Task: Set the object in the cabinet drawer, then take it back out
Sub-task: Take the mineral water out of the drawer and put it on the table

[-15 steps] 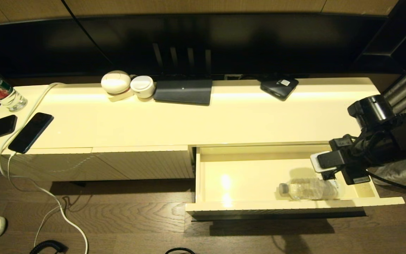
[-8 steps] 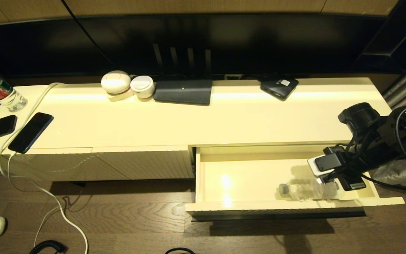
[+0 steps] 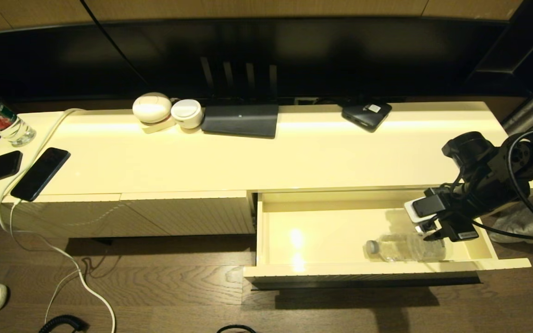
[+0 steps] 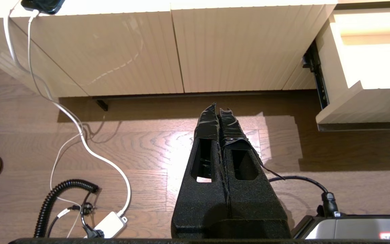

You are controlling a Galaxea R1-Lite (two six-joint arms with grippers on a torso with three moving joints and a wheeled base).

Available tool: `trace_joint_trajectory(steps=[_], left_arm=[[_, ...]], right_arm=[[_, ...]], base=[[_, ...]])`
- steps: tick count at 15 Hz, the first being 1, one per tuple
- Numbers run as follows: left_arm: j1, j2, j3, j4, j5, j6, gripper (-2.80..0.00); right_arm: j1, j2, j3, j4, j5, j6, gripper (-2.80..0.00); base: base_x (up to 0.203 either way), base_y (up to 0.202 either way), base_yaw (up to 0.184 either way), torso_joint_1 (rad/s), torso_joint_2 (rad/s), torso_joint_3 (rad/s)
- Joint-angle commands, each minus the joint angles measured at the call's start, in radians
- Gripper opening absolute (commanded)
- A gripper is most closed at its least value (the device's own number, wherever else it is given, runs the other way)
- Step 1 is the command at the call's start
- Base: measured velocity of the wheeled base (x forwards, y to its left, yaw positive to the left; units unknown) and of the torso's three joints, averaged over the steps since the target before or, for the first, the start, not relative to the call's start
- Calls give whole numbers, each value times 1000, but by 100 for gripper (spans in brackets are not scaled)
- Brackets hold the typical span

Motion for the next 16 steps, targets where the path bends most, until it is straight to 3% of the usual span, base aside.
trace_joint_trajectory(steps=[1, 16], left_arm=[[0, 0, 2, -1, 0, 0, -280], [0, 0, 2, -1, 0, 0, -280]], right_arm=[[-17, 42, -41, 5, 1, -9, 0], [-25, 140, -73, 2, 7, 0, 0]], base=[[0, 0, 0, 0, 0, 0], [0, 0, 0, 0, 0, 0]])
